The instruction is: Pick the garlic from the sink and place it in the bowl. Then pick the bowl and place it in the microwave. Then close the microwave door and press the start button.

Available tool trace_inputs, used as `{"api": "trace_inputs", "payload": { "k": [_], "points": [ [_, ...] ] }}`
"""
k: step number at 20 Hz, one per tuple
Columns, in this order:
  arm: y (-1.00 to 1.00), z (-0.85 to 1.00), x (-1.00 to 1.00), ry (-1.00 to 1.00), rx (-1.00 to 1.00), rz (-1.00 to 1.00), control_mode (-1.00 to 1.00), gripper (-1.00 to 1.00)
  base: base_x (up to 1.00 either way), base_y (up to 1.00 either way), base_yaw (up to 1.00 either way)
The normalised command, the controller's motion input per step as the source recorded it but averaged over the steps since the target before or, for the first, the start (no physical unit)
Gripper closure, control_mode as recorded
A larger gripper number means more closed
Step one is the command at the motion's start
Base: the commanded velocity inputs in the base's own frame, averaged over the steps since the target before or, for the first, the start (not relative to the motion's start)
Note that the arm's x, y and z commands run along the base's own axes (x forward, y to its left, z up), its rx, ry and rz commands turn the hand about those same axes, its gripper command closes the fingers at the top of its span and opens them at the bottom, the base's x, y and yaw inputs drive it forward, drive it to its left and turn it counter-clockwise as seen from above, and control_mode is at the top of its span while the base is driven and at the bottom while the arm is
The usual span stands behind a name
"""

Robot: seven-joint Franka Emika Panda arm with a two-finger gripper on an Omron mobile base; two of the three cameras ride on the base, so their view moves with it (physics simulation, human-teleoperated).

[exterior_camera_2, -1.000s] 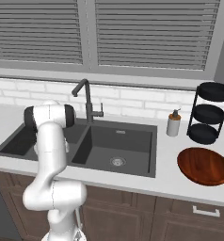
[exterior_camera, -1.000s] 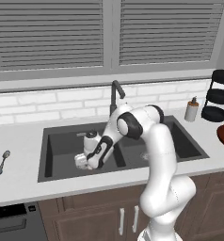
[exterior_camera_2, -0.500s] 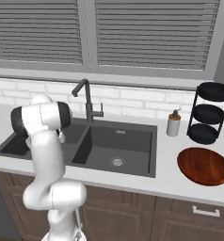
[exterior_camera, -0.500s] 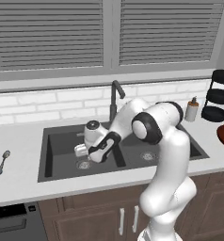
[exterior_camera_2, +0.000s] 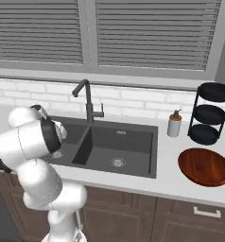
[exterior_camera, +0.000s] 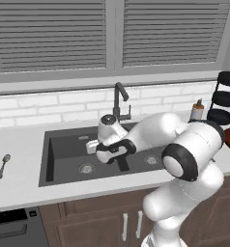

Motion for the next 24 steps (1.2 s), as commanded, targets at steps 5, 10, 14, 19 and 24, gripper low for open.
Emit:
{"api": "trace_inputs", "payload": {
  "k": [5, 10, 14, 19, 24],
  "points": [
    [-0.66, 0.75, -0.66, -0.05, 0.0, -0.03, -1.0, 1.0, 0.0, 0.0, 0.0],
    [-0.82, 0.65, -0.52, -0.02, 0.0, -0.07, -1.0, 1.0, 0.0, 0.0, 0.0],
    [-1.0, 0.69, -0.08, 0.0, 0.0, -0.11, -1.0, 1.0, 0.0, 0.0, 0.0],
    [-1.0, 0.52, 0.0, 0.0, 0.0, -0.11, -1.0, 1.0, 0.0, 0.0, 0.0],
    [-1.0, 0.23, 0.0, 0.0, 0.0, -0.1, -1.0, 1.0, 0.0, 0.0, 0.0]
  ]
}}
